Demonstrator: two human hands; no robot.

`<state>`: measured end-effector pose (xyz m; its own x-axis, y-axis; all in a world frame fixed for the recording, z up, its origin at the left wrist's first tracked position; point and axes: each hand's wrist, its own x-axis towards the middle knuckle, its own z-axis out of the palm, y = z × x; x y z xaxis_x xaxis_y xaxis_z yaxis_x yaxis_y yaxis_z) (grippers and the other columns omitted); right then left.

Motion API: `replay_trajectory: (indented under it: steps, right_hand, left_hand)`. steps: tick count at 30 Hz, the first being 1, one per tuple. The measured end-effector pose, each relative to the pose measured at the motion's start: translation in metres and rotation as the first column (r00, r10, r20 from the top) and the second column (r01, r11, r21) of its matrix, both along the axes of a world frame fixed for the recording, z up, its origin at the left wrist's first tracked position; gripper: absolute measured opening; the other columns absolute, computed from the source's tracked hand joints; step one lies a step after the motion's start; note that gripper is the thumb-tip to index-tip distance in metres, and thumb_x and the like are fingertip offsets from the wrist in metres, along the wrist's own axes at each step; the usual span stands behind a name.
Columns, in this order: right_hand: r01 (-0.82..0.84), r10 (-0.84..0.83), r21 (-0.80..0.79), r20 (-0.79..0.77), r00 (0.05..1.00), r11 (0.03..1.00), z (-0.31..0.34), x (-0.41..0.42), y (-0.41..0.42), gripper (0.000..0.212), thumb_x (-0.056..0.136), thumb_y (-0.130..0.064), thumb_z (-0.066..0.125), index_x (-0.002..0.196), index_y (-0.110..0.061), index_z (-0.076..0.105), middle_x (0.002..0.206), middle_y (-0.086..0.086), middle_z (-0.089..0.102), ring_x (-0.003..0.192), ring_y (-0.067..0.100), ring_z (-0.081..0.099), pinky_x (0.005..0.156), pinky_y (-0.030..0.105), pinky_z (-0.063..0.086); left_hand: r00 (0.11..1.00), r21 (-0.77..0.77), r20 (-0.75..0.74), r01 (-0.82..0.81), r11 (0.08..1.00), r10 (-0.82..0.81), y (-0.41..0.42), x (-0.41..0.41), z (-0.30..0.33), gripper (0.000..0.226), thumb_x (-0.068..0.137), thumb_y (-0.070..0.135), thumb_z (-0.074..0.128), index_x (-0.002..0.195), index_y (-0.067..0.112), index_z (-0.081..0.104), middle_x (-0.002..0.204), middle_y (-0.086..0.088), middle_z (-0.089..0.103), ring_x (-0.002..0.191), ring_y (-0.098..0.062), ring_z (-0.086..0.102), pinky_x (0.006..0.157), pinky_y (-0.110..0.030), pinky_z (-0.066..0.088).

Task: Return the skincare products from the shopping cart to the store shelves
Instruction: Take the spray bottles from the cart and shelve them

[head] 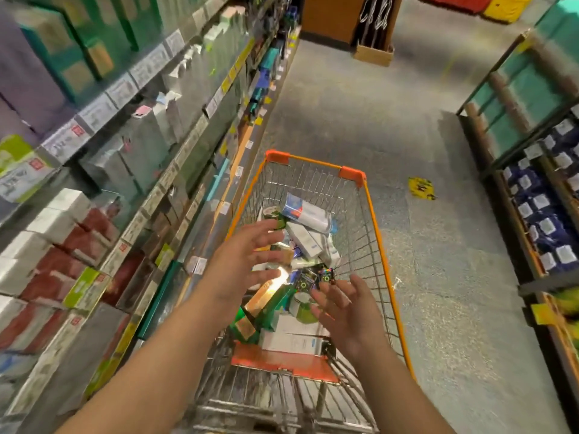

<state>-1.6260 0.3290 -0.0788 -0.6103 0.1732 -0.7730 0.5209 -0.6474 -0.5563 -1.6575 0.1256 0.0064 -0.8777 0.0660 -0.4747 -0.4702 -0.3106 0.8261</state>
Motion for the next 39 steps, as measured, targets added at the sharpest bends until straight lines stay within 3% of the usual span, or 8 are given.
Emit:
replay_trajectory:
  steps: [6, 10, 15, 19, 24, 26, 31, 39]
  right_hand:
    - [0.029, -0.026, -0.206, 0.014, 1.0, 0.978, -0.083, -0.117, 0.028, 0.032, 0.104, -0.047, 0.05, 0.093, -0.017, 0.055, 0.106, 0.014, 0.067, 0.101, 0.032, 0.067, 0.088, 0.043, 0.054]
    - [0.088, -0.088, -0.241, 0.012, 0.996, 0.966, -0.138, -0.188, 0.039, 0.04, 0.103, -0.047, 0.053, 0.13, -0.017, 0.05, 0.115, 0.011, 0.063, 0.106, 0.028, 0.067, 0.093, 0.041, 0.056]
    - [0.157, -0.154, -0.202, 0.03, 0.988, 0.967, -0.205, -0.247, 0.05, 0.039, 0.101, -0.037, 0.062, 0.129, -0.013, 0.047, 0.097, 0.009, 0.054, 0.084, 0.02, 0.061, 0.089, 0.031, 0.055]
    - [0.214, -0.211, -0.244, 0.04, 0.977, 0.946, -0.243, -0.277, 0.05, 0.013, 0.108, -0.021, 0.051, 0.111, -0.028, 0.061, 0.107, 0.007, 0.058, 0.089, 0.016, 0.06, 0.112, 0.031, 0.046]
    - [0.03, -0.042, -0.123, -0.096, 0.995, 0.992, -0.301, -0.319, 0.045, 0.077, 0.08, -0.064, 0.075, 0.142, -0.026, 0.052, 0.129, 0.004, 0.061, 0.122, 0.016, 0.062, 0.1, 0.028, 0.054]
    - [0.109, -0.12, -0.159, -0.057, 0.991, 0.981, -0.314, -0.342, 0.04, 0.068, 0.093, -0.056, 0.068, 0.147, -0.018, 0.054, 0.126, 0.005, 0.068, 0.121, 0.021, 0.065, 0.077, 0.027, 0.06]
    - [0.037, -0.031, -0.073, 0.075, 0.997, 0.997, -0.334, -0.374, 0.04, 0.063, 0.093, -0.069, 0.058, 0.127, -0.017, 0.061, 0.084, 0.005, 0.072, 0.046, 0.018, 0.067, 0.038, 0.021, 0.049]
    - [-0.021, 0.023, 0.173, -0.007, 1.0, 0.985, -0.317, -0.339, 0.028, 0.043, 0.089, -0.036, 0.067, 0.123, -0.016, 0.049, 0.102, 0.005, 0.067, 0.09, 0.024, 0.067, 0.08, 0.042, 0.058]
  left_hand:
    - [0.996, 0.051, 0.082, -0.045, 0.998, 0.04, 0.035, -0.069, -0.047, 0.057, 0.08, 0.052, 0.063, 0.128, 0.02, 0.07, 0.123, -0.004, 0.074, 0.106, -0.022, 0.064, 0.091, -0.044, 0.052]
    - [0.982, 0.088, 0.171, -0.094, 0.992, 0.078, 0.051, -0.111, -0.085, 0.053, 0.097, 0.054, 0.043, 0.13, 0.022, 0.068, 0.124, -0.002, 0.074, 0.12, -0.025, 0.064, 0.093, -0.045, 0.052]
    - [0.952, 0.16, 0.283, -0.17, 0.972, 0.119, 0.063, -0.134, -0.134, 0.058, 0.09, 0.055, 0.049, 0.129, 0.015, 0.067, 0.123, -0.009, 0.074, 0.105, -0.028, 0.071, 0.089, -0.046, 0.056]
    - [0.932, 0.183, 0.327, -0.222, 0.958, 0.154, 0.061, -0.141, -0.172, 0.065, 0.073, 0.054, 0.059, 0.123, 0.014, 0.07, 0.114, -0.012, 0.075, 0.092, -0.029, 0.071, 0.083, -0.042, 0.053]
    - [0.914, 0.135, 0.353, -0.264, 0.955, 0.203, 0.051, -0.145, -0.204, 0.059, 0.072, 0.048, 0.06, 0.117, 0.012, 0.073, 0.106, -0.013, 0.073, 0.086, -0.03, 0.068, 0.081, -0.043, 0.051]
    - [0.913, 0.094, 0.347, -0.259, 0.961, 0.213, 0.047, -0.146, -0.211, 0.061, 0.074, 0.048, 0.059, 0.122, 0.011, 0.071, 0.107, -0.012, 0.074, 0.089, -0.03, 0.067, 0.082, -0.043, 0.051]
    - [0.904, 0.045, 0.351, -0.277, 0.96, 0.245, 0.045, -0.145, -0.223, 0.064, 0.068, 0.045, 0.062, 0.121, 0.01, 0.072, 0.101, -0.011, 0.075, 0.089, -0.031, 0.067, 0.078, -0.041, 0.051]
    - [0.904, -0.025, 0.354, -0.249, 0.968, 0.242, 0.046, -0.139, -0.224, 0.066, 0.068, 0.043, 0.065, 0.124, 0.009, 0.07, 0.102, -0.012, 0.075, 0.087, -0.03, 0.068, 0.074, -0.038, 0.057]
